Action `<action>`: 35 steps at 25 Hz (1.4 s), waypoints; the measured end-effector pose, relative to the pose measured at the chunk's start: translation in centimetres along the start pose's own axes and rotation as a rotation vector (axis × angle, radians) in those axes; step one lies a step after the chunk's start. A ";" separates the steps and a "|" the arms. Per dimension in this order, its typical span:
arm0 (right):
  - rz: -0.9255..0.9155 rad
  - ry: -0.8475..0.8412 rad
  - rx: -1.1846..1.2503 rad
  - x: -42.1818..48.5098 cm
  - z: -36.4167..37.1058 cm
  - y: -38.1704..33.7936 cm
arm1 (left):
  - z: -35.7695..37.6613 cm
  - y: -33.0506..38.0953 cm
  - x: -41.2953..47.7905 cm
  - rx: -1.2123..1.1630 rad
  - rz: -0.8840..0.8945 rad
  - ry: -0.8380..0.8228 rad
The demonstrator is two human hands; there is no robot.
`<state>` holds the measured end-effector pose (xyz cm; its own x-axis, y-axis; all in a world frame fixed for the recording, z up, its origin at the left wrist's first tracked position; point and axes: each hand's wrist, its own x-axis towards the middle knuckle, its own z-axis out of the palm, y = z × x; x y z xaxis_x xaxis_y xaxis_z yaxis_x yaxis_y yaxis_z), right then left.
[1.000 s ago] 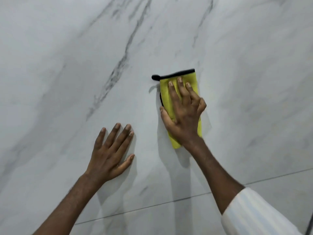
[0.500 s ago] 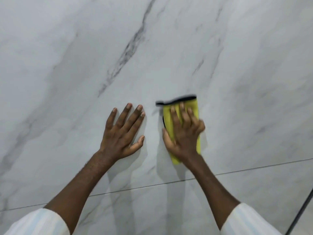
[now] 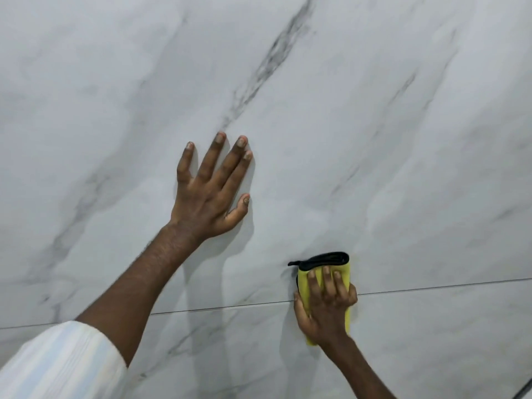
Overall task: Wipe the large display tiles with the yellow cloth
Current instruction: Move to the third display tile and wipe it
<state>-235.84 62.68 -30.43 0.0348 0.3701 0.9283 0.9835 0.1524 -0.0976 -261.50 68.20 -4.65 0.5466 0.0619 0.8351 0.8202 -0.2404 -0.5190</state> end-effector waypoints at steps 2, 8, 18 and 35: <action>0.040 0.011 0.048 1.9 -0.3 -0.9 | 0.3 0.0 -0.2 -0.015 -0.010 0.017; 0.085 0.238 0.083 19.7 -5.0 -5.8 | -0.2 -0.2 -0.1 -0.074 -0.013 0.032; 0.042 0.006 -0.008 4.1 -0.3 -8.4 | -1.6 -0.7 0.2 -0.192 0.001 0.020; -0.020 0.250 -0.029 26.8 -7.6 -9.0 | -5.2 -11.7 10.7 -0.002 -0.112 0.168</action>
<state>-242.45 64.26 -1.94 0.0546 0.1282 0.9902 0.9890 0.1298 -0.0713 -266.16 66.68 11.27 0.4157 -0.0745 0.9064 0.8740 -0.2431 -0.4208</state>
